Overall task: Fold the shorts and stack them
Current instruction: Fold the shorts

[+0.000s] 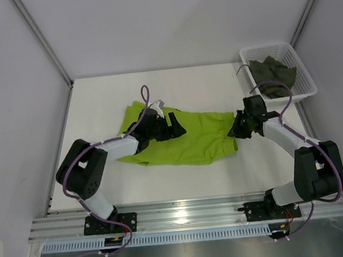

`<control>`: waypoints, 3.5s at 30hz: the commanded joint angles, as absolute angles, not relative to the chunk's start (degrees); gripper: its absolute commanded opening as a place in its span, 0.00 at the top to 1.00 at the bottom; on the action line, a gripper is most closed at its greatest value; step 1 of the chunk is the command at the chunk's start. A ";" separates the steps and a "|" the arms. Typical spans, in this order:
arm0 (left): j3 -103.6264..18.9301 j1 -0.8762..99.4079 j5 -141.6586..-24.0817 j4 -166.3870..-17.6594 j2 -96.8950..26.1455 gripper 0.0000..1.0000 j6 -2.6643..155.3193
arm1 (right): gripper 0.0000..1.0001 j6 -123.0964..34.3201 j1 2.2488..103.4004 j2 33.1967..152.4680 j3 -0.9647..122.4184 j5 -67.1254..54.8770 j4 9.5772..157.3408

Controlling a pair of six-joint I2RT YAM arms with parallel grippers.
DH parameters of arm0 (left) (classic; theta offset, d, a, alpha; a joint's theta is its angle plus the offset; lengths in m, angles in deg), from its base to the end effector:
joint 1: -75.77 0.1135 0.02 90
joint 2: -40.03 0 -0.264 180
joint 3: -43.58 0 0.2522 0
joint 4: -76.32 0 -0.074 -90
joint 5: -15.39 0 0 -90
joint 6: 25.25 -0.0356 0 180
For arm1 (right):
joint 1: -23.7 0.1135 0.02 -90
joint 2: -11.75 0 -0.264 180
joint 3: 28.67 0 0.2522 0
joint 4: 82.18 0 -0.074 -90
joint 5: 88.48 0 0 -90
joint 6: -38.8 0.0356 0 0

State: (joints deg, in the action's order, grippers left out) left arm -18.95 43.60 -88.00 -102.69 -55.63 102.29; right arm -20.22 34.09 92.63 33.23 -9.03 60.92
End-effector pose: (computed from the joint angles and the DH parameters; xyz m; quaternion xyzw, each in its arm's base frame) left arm 0.2895 -0.1918 0.1774 0.0135 0.8790 -0.3505 0.3230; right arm 0.2721 0.0565 0.2019 0.1436 0.9414 0.1854 0.2423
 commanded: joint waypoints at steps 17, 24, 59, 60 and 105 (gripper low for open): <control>-21.59 35.52 -79.98 -111.98 -69.21 0.19 110.45 | 1.00 -20.18 40.48 92.43 60.05 -9.82 43.89; -19.40 33.67 -78.39 -115.66 -67.82 0.19 114.40 | 1.00 -16.93 44.09 94.63 62.26 -10.18 45.65; 5.03 62.58 -82.34 -105.48 -35.20 0.20 102.72 | 1.00 -30.73 37.15 96.04 66.65 -12.81 37.74; 5.38 62.58 -82.60 -106.69 -36.94 0.20 102.72 | 1.00 -30.38 37.14 96.04 67.26 -13.16 37.74; 12.68 51.07 -78.48 -116.02 -38.27 0.25 108.60 | 0.93 -13.76 69.04 130.93 103.38 8.72 24.64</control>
State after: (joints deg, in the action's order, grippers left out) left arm 11.63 51.69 -79.30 -117.08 -37.20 107.84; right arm -15.61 67.14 130.93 98.65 7.80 25.18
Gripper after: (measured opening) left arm 0.757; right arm 0.154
